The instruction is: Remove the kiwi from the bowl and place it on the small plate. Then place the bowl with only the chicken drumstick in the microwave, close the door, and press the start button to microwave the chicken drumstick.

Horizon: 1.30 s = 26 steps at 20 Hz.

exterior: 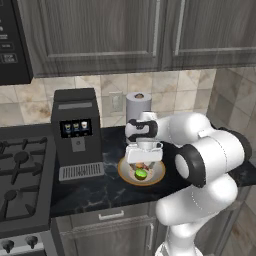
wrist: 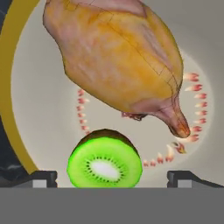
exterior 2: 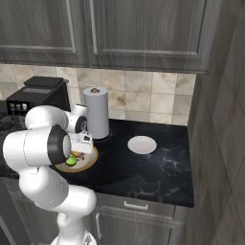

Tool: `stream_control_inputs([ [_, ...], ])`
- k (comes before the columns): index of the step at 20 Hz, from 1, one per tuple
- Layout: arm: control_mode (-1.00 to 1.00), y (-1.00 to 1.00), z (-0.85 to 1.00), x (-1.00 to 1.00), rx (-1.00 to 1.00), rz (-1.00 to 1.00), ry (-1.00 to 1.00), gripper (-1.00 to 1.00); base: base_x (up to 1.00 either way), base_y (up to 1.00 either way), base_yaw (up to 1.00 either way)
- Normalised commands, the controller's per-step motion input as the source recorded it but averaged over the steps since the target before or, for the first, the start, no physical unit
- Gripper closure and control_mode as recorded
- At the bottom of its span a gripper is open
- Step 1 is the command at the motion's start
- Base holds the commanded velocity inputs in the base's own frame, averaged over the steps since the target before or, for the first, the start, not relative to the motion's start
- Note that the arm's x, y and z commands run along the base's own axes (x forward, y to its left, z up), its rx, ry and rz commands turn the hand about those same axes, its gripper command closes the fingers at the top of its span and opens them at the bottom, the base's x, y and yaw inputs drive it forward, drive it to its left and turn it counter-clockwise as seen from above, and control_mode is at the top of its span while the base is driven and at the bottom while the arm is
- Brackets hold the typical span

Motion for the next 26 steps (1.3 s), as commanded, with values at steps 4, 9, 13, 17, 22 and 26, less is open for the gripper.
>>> stream_control_inputs([
  [4, -1.0, 0.0, -0.06, 0.18, 0.0, -0.06, 0.08, -1.0, 0.0, 0.0, 0.0],
  [9, -1.0, 0.0, -0.23, 0.0, 0.01, -0.1, 0.0, -1.0, 0.0, 0.0, 0.0],
  [13, -1.0, 0.0, -0.29, 0.0, 0.01, -0.11, 0.0, -1.0, 0.0, 0.0, 0.0],
  [17, -1.0, 0.0, -0.24, 0.0, 0.0, -0.11, 0.0, -1.0, 0.0, 0.0, 0.0],
  [22, -1.0, 0.02, 0.0, -0.12, 0.0, -0.11, 0.0, -1.0, 0.0, 0.0, 0.0],
  [26, -1.0, 0.02, 0.0, -0.59, 0.0, -0.08, 0.0, -1.0, 0.0, 0.0, 0.0],
])
